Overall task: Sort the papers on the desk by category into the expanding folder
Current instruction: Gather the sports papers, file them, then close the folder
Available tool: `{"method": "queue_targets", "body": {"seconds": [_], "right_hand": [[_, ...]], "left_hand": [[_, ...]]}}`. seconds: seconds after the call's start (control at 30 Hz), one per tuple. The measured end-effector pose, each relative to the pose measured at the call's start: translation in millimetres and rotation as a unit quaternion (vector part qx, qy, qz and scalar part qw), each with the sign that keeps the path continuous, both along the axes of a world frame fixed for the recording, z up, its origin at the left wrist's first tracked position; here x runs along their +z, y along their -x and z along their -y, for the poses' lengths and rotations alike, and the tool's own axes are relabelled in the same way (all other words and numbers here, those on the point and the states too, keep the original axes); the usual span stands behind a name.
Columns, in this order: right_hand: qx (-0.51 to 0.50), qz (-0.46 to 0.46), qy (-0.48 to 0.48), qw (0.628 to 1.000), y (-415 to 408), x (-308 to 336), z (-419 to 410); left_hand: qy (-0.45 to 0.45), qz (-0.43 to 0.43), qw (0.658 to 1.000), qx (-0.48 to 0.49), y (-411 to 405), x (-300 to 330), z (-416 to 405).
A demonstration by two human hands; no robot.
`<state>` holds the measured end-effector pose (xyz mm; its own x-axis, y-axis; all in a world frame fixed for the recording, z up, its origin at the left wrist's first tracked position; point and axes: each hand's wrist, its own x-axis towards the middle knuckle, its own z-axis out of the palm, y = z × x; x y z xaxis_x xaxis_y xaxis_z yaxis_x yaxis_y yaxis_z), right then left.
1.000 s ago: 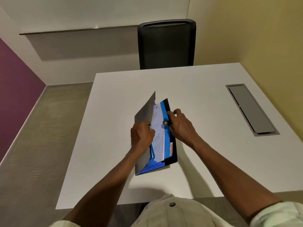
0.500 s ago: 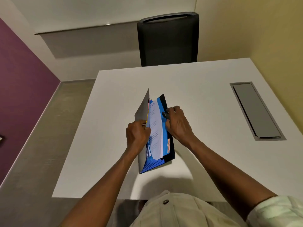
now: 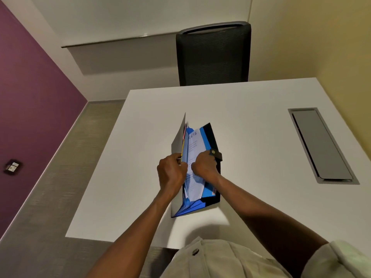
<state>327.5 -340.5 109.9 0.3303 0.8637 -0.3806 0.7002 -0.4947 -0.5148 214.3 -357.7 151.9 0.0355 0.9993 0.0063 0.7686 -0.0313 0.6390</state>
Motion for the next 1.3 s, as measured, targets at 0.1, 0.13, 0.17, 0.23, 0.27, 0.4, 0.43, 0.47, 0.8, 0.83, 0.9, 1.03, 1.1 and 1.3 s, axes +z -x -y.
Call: {"method": "queue_targets", "body": {"seconds": [0.1,0.13,0.17,0.23,0.27,0.4,0.43,0.47,0.8,0.83,0.9,1.03,1.1,1.3], "right_hand": [[-0.026,-0.058,0.022,0.998,-2.5,1.2,-12.6],[-0.032,-0.067,0.023,0.997,-2.7,-1.7,-15.0],[-0.044,-0.08,0.016,0.996,-1.8,-2.1,-15.9],[-0.061,-0.102,-0.002,0.993,1.3,-5.8,-17.6],[-0.052,-0.098,0.0,0.994,3.2,-7.5,-18.7],[0.023,-0.076,0.039,0.996,10.3,-9.1,-25.7],[0.02,-0.078,0.044,0.996,11.4,-5.4,-26.9],[0.021,-0.077,0.043,0.996,11.7,-1.4,-28.6],[0.041,-0.08,0.017,0.996,18.9,-16.0,-35.1],[0.029,-0.086,0.008,0.996,17.3,-15.7,-35.0],[0.009,-0.067,-0.044,0.997,14.0,-9.3,-30.6],[0.097,0.199,-0.215,0.951,-1.7,8.2,-6.7],[0.087,0.273,-0.285,0.915,-15.3,14.2,3.4],[-0.047,0.129,-0.237,0.962,-67.4,-8.5,3.8]], "left_hand": [[0.003,-0.008,1.0,-0.006,0.6,-1.7,1.0],[0.003,-0.006,1.0,-0.007,1.3,-1.5,0.4],[0.002,-0.005,1.0,-0.009,2.4,-0.8,-1.1],[0.003,0.001,1.0,-0.011,5.3,1.0,-6.1],[0.006,0.005,1.0,-0.012,7.0,1.8,-9.1],[0.012,0.007,0.999,-0.032,13.6,1.2,-17.7],[0.009,0.009,0.999,-0.035,15.4,0.4,-19.2],[0.007,0.011,0.999,-0.038,17.0,0.4,-20.6],[0.016,0.024,0.998,-0.047,24.5,-3.8,-24.0],[0.017,0.023,0.999,-0.046,24.6,-3.6,-23.6],[0.016,0.018,0.999,-0.043,23.7,-2.2,-24.1],[0.009,0.004,0.999,-0.044,17.9,-2.8,-27.5],[0.011,-0.001,0.999,-0.043,14.1,-5.0,-29.7],[0.025,-0.03,0.998,-0.059,-1.0,-12.5,-33.1]]}}
